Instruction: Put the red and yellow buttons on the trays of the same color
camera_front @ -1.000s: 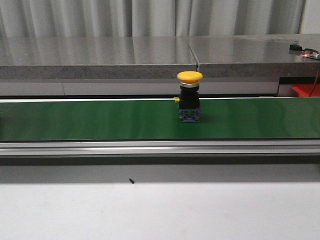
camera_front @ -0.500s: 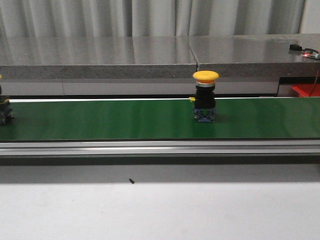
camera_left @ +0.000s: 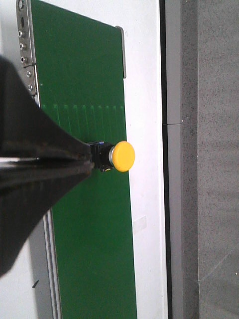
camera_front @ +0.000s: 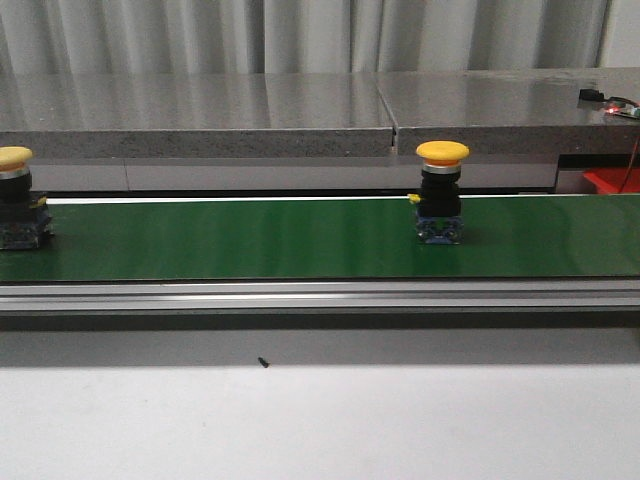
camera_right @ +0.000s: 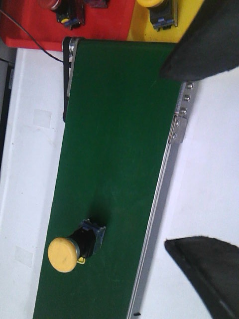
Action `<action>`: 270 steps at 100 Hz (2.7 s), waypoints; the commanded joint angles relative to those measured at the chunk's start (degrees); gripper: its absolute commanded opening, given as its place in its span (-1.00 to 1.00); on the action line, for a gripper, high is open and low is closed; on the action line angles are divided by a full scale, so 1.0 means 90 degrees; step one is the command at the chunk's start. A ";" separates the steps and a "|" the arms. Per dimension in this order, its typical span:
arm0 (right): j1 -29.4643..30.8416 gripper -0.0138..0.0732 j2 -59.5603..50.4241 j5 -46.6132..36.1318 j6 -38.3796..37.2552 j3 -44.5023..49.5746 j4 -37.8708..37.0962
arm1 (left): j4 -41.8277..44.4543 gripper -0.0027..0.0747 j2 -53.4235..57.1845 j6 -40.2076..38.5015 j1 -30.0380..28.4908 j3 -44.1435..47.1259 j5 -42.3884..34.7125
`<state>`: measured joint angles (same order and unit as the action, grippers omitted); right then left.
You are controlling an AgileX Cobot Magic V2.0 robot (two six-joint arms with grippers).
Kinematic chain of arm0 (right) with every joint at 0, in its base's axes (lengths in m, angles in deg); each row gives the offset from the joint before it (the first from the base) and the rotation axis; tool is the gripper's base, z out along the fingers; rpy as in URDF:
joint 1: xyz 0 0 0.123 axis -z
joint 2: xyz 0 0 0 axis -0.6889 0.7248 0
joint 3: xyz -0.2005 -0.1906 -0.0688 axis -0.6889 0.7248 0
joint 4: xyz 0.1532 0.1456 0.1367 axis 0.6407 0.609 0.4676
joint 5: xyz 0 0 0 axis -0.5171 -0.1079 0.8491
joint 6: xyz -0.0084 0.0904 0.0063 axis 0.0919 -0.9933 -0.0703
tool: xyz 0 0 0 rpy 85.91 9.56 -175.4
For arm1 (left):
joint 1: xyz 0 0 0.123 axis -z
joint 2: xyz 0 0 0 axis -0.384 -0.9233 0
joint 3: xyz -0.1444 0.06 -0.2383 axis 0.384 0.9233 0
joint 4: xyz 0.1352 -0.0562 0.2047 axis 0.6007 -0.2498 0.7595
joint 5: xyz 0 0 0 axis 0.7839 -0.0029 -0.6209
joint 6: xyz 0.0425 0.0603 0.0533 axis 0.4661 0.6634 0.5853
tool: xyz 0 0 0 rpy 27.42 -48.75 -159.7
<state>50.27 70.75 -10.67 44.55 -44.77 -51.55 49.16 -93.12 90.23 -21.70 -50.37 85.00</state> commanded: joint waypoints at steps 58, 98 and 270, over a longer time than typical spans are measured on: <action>-0.1222 0.77 0.3355 0.0184 0.0171 -0.2317 -0.0069 | -0.0166 -0.98 -0.0015 -0.0004 0.0059 -0.0172 -0.0425; -0.1514 0.77 0.4451 0.0061 0.0171 -0.3019 -0.0090 | -0.0166 -0.98 -0.0015 -0.0004 0.0059 -0.0172 -0.0425; 0.2503 -0.21 0.2869 0.0081 -0.0294 -0.1510 -0.0732 | -0.0166 -0.98 -0.0015 -0.0004 0.0059 -0.0172 -0.0425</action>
<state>72.15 98.28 -4.19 41.91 -59.82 -58.94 49.16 -93.12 90.23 -21.70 -50.37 85.00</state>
